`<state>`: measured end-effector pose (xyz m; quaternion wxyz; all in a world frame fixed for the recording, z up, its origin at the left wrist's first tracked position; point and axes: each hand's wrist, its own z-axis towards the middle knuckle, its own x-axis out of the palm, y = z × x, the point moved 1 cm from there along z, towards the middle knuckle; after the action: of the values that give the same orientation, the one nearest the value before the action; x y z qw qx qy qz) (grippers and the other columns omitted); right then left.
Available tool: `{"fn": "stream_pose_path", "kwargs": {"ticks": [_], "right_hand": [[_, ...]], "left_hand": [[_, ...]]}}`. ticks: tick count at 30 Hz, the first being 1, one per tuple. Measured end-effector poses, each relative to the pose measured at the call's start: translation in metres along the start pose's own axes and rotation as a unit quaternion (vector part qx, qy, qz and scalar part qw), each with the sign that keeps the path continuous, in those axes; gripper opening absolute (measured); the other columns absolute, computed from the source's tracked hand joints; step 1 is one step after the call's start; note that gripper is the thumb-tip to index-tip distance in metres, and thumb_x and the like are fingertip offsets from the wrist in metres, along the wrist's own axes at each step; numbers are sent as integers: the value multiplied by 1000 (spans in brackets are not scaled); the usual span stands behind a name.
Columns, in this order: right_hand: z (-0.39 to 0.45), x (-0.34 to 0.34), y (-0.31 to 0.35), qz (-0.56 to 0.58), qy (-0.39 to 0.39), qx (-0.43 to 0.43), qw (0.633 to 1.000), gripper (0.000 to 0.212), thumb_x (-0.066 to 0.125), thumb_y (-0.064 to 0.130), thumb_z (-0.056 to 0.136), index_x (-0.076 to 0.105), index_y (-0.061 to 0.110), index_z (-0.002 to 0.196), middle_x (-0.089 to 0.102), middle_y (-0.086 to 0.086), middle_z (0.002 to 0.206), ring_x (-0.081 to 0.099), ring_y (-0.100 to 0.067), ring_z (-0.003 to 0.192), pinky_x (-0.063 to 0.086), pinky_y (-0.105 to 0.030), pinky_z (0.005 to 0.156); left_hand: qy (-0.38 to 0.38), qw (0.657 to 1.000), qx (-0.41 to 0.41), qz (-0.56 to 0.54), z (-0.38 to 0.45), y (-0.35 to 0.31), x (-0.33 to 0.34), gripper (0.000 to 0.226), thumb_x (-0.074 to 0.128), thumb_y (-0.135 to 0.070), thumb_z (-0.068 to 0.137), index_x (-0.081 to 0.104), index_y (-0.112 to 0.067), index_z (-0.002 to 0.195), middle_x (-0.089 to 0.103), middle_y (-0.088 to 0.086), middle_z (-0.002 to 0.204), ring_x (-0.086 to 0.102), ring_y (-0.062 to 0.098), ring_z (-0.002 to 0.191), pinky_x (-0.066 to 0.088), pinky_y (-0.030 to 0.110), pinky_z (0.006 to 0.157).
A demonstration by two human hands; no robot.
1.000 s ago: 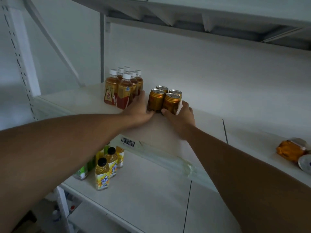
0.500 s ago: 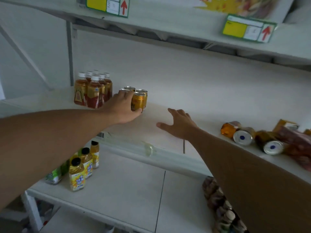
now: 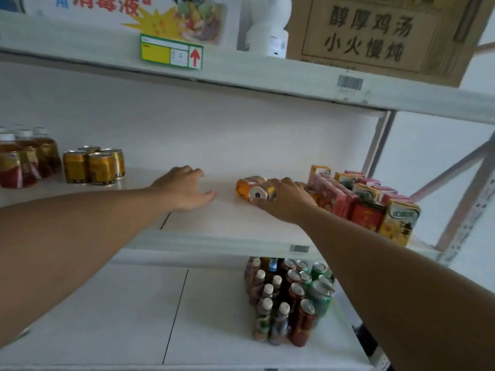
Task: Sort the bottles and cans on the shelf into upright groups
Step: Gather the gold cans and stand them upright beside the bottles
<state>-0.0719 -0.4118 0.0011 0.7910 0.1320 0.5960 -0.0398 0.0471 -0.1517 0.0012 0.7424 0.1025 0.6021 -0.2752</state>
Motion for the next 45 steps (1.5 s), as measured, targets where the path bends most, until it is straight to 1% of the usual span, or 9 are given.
{"fn": "stream_pose_path", "kwargs": {"ticks": [3,7,13,17,23,27,35,39,45], "right_hand": [[-19,-9,-26,13,-20,28,999,73,54,80,82,59,36,140,60,-5,142,53,-37,135,47,-52,108],[-44,-14,-44,26,-39,39,998,53,62,71,84,46,55,131,56,1,152,50,-36,141,42,-55,114],[-48,-8,-59,-24,-19,119,992,89,63,76,89,39,34,164,31,-6,172,28,-38,158,36,-56,122],[-42,-5,-61,-26,-15,126,992,88,62,78,88,38,37,162,36,-6,168,37,-38,152,44,-54,115],[-8,-7,-69,-22,-35,99,994,81,60,76,89,44,37,158,31,-7,170,36,-36,153,46,-53,113],[23,1,-79,-13,-34,82,996,79,60,72,90,47,31,157,43,-7,161,45,-35,146,54,-48,98],[77,25,-92,1,-30,46,999,59,55,56,97,56,22,146,55,-10,143,47,-37,137,51,-52,96],[83,32,-92,-20,-33,42,998,51,56,50,100,61,18,140,57,-13,136,45,-38,136,51,-50,96],[76,25,-87,-19,-16,51,998,46,66,39,92,62,18,132,59,-14,129,50,-41,128,48,-46,88]], "left_hand": [[-1,1000,26,-17,8,-33,5,94,46,-84,85,41,-29,161,43,3,164,38,28,152,42,45,115],[12,997,75,-30,16,-60,17,95,45,-86,82,46,-29,157,50,5,158,45,30,146,45,45,108],[21,987,127,-96,32,-74,38,85,55,-81,82,48,-36,154,58,6,146,55,32,134,51,47,106],[15,981,155,-112,39,-86,47,84,55,-76,80,37,-47,157,56,3,149,54,31,136,51,48,105],[29,987,136,-83,58,-118,48,95,54,-86,82,40,-32,160,48,3,156,47,30,143,47,51,110],[27,993,108,-49,77,-135,51,83,61,-76,90,42,-28,156,49,4,153,48,30,139,49,51,107],[12,998,67,-8,103,-159,69,69,59,-63,96,47,-33,156,56,0,151,54,27,136,51,45,103],[-33,996,77,27,103,-162,80,60,63,-57,96,56,-32,149,63,4,137,59,32,122,43,35,86],[-14,996,87,-13,96,-162,77,57,67,-41,91,60,-26,146,66,6,137,52,35,129,50,42,103]]}}
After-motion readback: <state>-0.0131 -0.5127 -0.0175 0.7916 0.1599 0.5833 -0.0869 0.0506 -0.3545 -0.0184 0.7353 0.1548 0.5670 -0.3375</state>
